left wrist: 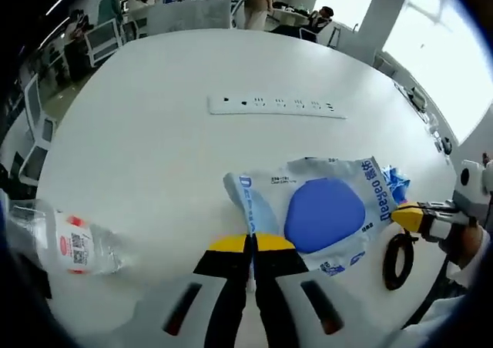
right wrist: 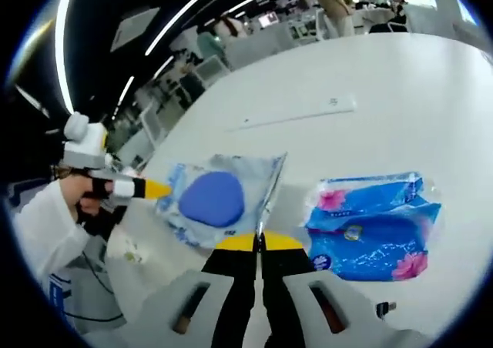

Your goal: Arrange the tabletop items into an orderly group along one side of the table until the central work area is clear of visible clutter.

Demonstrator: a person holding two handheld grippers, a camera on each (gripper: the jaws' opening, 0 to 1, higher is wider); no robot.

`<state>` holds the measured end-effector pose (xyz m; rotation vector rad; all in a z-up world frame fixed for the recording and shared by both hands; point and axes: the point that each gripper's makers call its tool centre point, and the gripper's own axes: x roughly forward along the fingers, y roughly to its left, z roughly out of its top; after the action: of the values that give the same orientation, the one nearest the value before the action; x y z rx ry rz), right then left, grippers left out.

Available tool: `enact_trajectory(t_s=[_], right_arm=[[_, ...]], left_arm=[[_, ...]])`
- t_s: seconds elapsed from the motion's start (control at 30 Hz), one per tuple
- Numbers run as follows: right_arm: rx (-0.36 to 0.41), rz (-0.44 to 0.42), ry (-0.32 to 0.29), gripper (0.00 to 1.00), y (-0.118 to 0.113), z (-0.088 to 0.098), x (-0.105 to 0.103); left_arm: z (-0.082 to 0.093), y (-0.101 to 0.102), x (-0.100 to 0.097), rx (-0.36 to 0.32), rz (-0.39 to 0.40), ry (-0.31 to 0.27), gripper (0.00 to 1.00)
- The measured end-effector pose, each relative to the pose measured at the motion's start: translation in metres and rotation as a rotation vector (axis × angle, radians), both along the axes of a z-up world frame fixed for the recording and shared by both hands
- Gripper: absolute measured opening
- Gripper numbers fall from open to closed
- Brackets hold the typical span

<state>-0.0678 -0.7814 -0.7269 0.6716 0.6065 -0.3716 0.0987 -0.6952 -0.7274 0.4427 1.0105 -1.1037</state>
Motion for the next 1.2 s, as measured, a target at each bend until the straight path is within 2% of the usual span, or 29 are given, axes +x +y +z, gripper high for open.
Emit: enact_trajectory(t_s=[0.27, 0.5, 0.77, 0.97, 1.07, 1.2], right_arm=[[0.002, 0.020, 0.046, 0.00, 0.005, -0.017, -0.001], [-0.003, 0.025, 0.054, 0.00, 0.003, -0.018, -0.001], [0.003, 0.041, 0.085, 0.00, 0.007, -0.029, -0.006], [-0.006, 0.048, 0.084, 0.00, 0.007, -0.029, -0.007], [0.007, 0.060, 0.095, 0.04, 0.010, -0.033, -0.009], [0.078, 0.026, 0.075, 0.12, 0.015, -0.032, -0.010]], left_arm=[[-0.012, 0.001, -0.002, 0.022, -0.006, 0.002, 0.00], [-0.018, 0.001, -0.002, 0.031, 0.003, 0.012, 0.00], [-0.026, 0.003, -0.005, 0.031, 0.018, 0.039, 0.00], [-0.030, 0.008, -0.007, 0.048, -0.007, 0.027, 0.01], [-0.032, 0.012, -0.006, 0.059, -0.007, 0.017, 0.04], [-0.029, 0.017, -0.005, 0.055, 0.008, 0.013, 0.11]])
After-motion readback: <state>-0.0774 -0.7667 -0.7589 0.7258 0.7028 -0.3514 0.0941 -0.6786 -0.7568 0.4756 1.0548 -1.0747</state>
